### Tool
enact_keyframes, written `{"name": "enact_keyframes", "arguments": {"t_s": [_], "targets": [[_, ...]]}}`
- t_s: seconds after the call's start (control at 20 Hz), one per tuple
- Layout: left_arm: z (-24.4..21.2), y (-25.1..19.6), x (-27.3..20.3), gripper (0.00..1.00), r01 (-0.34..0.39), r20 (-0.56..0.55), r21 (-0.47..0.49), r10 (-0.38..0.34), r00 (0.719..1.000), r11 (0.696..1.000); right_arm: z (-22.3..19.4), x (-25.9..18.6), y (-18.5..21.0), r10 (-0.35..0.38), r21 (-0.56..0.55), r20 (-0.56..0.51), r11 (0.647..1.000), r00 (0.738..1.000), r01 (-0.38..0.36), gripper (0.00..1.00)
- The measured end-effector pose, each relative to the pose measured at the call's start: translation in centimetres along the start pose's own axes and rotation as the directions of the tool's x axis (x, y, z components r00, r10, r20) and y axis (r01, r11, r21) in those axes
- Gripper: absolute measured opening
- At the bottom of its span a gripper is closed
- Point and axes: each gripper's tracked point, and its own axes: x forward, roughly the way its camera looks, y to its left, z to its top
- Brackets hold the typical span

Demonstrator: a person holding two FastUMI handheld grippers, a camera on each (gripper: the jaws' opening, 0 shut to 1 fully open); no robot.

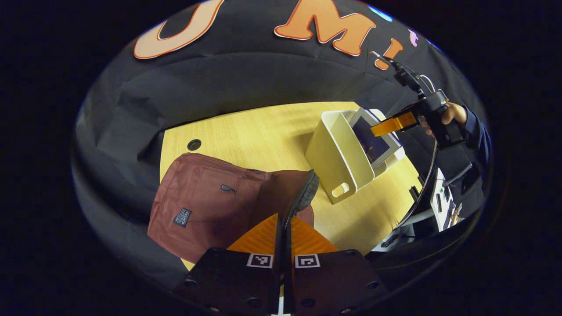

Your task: Open the schoolbag, grab two books from the bookshelf and put them into the schoolbag.

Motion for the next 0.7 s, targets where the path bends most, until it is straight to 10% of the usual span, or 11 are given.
{"name": "enact_keyframes", "arguments": {"t_s": [0.45,0.65,0.7], "targets": [[-0.5,0.3,0.5,0.04,-0.018,-0.022,-0.033,0.017,1.0,0.999,-1.0,4.3,0.1,0.009,0.033,-0.162,0.999,0.987,-0.004,0.46],[-0.4,0.0,0.8,0.04,0.018,-0.018,0.001,-0.018,1.0,1.0,-1.2,3.3,0.4,-0.008,0.053,-0.184,0.998,0.983,0.017,0.31],[-0.5,0.0,1.0,0.04,0.032,-0.019,0.009,-0.031,0.999,0.999,-1.2,2.6,0.6,0.0,0.065,-0.183,0.998,0.983,0.013,0.41]]}}
